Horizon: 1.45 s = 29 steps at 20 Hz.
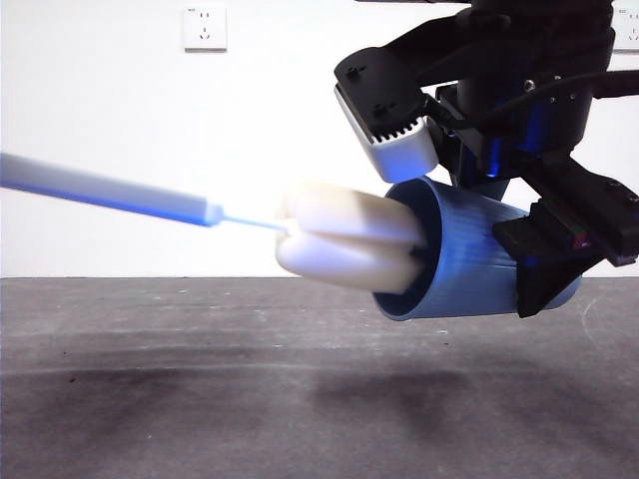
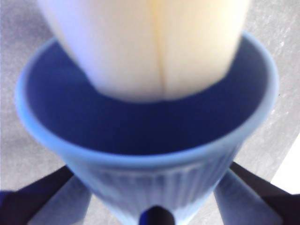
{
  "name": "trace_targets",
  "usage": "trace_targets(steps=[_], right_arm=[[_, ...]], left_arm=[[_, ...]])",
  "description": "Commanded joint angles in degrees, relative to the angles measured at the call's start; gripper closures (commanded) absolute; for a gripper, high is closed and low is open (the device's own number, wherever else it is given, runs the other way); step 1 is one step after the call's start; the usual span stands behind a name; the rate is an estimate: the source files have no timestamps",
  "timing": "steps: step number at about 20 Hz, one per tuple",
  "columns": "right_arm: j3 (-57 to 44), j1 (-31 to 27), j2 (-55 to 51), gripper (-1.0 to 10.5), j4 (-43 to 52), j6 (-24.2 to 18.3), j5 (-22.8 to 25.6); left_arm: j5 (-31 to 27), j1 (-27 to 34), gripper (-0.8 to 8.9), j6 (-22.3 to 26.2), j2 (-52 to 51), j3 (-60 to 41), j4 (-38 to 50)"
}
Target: Pick up the cup brush,pick up the cup,insert the brush into the cup,clean the cup,put the cup brush back,put the cup back to the fixed position on the table
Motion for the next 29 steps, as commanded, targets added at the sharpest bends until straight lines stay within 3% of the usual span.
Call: trace_targets(steps=[1, 13, 20, 29], right_arm=[[0.15, 0.04, 0.2, 9.6, 0.81, 0.85, 0.22], [0.15, 0.39, 0.2, 9.6, 1.73, 1.55, -0.15], [0.15, 0.85, 0.2, 9.6, 1.86, 2.12, -0.24], [0.15, 1.2, 0.2, 9.6, 2.43, 3.15, -0.26]], left_arm=[[0.35, 0.17, 8.22, -0.37, 0.15, 0.02, 0.52], [5.55, 0.02, 8.22, -0.2, 5.64, 0.02, 9.75], [8.37, 0.02, 8.22, -3.23, 12.09, 0.02, 21.49], [9.53, 0.02, 8.22, -4.28, 13.66, 0.02, 21.92]])
